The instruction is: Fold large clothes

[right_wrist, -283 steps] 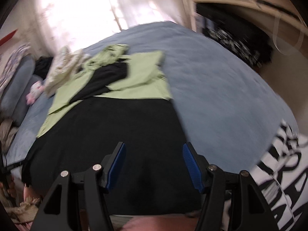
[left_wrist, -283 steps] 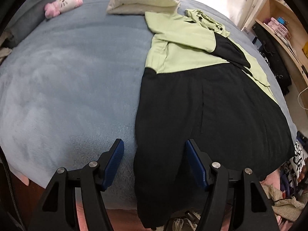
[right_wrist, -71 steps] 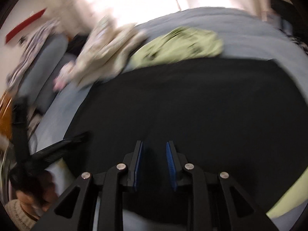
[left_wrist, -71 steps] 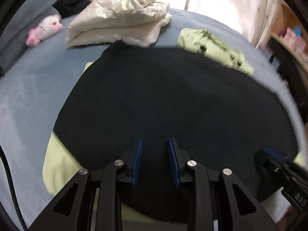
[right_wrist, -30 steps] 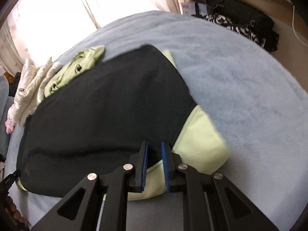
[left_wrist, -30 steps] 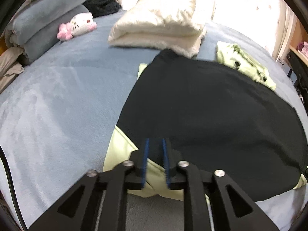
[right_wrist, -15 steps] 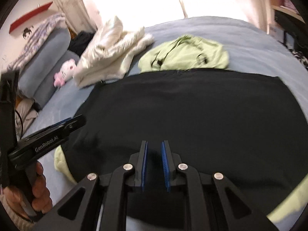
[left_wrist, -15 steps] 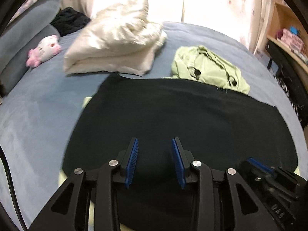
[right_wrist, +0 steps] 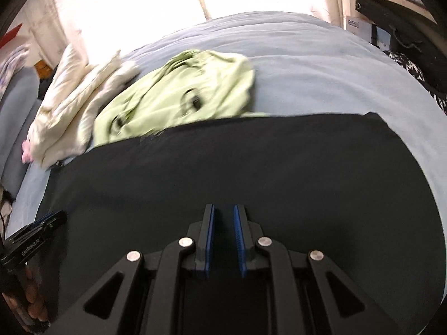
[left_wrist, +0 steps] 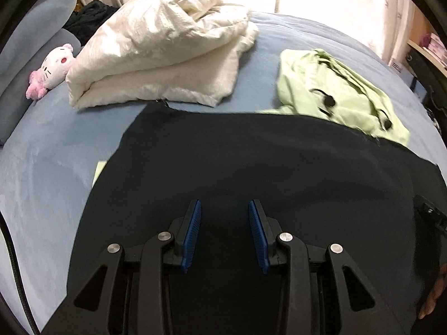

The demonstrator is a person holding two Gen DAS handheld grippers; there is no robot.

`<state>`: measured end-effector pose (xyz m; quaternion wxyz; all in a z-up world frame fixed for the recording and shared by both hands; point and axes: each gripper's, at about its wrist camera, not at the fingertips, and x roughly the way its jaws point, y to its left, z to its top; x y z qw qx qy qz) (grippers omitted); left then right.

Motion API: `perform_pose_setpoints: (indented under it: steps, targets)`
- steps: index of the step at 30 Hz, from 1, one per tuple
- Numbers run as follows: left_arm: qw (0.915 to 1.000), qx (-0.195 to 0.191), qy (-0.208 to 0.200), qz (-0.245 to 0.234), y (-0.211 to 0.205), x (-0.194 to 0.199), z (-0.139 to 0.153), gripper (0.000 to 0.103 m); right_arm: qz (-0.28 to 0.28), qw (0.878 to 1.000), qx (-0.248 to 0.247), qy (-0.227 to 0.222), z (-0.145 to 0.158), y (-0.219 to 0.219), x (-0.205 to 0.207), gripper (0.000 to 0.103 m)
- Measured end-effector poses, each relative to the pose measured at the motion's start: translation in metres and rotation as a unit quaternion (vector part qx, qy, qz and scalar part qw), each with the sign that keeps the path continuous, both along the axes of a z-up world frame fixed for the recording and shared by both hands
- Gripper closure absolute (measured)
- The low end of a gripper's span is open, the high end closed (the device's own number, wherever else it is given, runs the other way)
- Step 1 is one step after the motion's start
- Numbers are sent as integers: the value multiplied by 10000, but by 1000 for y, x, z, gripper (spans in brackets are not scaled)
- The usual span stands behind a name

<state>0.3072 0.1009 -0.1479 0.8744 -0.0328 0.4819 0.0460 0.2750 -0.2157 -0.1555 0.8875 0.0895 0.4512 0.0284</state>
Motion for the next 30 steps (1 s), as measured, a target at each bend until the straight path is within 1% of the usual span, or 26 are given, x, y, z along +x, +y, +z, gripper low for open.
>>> perform_pose_setpoints:
  steps: [3,7,15,18,20,23,26,28,30]
  targets:
    - [10000,-3,9,78,7,11,-3,66,-15,9998,-177,-20,0,1,15,90]
    - [10000,34,4,71,10,17,-5,65,-33,9995,-327,-29,-2,3,22,89]
    - [9998,196,42,-13,5,20,-3,65,71,9994,-327,44,-1,1,24,89]
    - [9990,387,132,-153,1,23,0,65,248,9985,-446,217,1,3,28,89]
    - [9977,581,203,-285,-3,28,3,65,395,9970,-487,449,4,2,34,89]
    - [9947,825,381,-481,-6,38,10,65,549,9939,-396,865,7,-1,44,88]
    - [9926,927,453,-636,-9,50,23,64,753,9882,-373,1280,9,-2,55,84]
    - [9918,944,431,-743,-12,58,35,57,822,9845,-445,1483,12,-1,61,78]
    - [9913,909,374,-875,-17,65,47,50,840,9810,-569,1654,15,0,68,62]
